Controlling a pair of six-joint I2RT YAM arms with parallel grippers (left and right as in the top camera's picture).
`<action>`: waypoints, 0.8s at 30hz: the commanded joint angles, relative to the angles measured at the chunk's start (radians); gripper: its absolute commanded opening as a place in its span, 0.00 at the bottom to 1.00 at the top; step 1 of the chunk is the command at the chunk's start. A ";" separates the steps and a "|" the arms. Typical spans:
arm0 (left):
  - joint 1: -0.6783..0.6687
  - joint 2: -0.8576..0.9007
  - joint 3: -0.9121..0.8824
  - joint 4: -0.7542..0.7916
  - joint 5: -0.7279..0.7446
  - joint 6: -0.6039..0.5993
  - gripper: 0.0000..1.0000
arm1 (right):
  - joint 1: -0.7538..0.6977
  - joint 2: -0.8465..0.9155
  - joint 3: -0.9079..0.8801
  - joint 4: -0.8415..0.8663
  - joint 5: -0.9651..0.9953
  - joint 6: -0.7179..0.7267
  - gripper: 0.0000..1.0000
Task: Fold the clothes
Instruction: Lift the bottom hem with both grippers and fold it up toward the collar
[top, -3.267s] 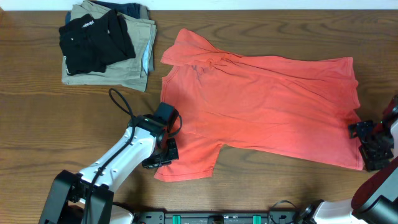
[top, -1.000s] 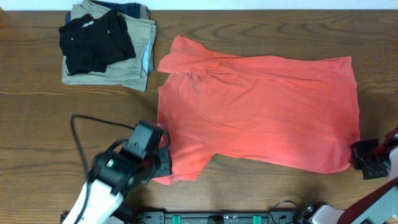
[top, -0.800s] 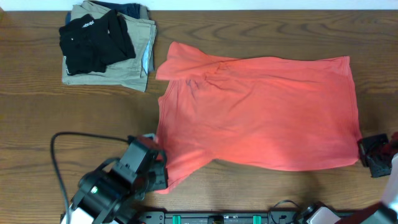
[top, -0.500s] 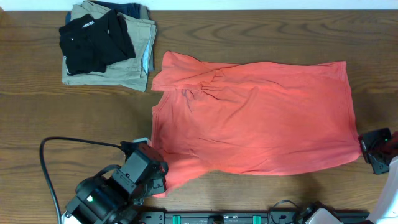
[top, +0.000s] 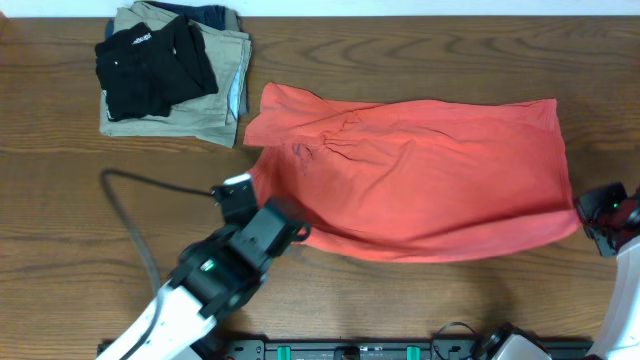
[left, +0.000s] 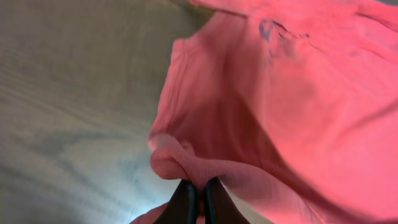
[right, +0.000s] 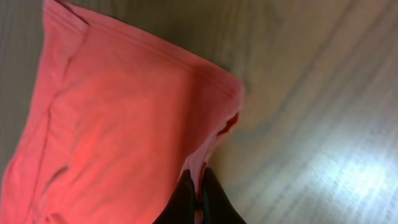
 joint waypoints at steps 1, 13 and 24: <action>0.004 0.100 -0.009 0.055 -0.139 0.029 0.06 | 0.023 0.035 0.014 0.048 0.009 0.022 0.01; 0.233 0.357 -0.009 0.342 -0.210 0.174 0.06 | 0.048 0.274 0.014 0.259 0.031 0.021 0.01; 0.270 0.371 -0.009 0.494 -0.141 0.206 0.06 | 0.093 0.367 0.014 0.383 0.042 0.021 0.01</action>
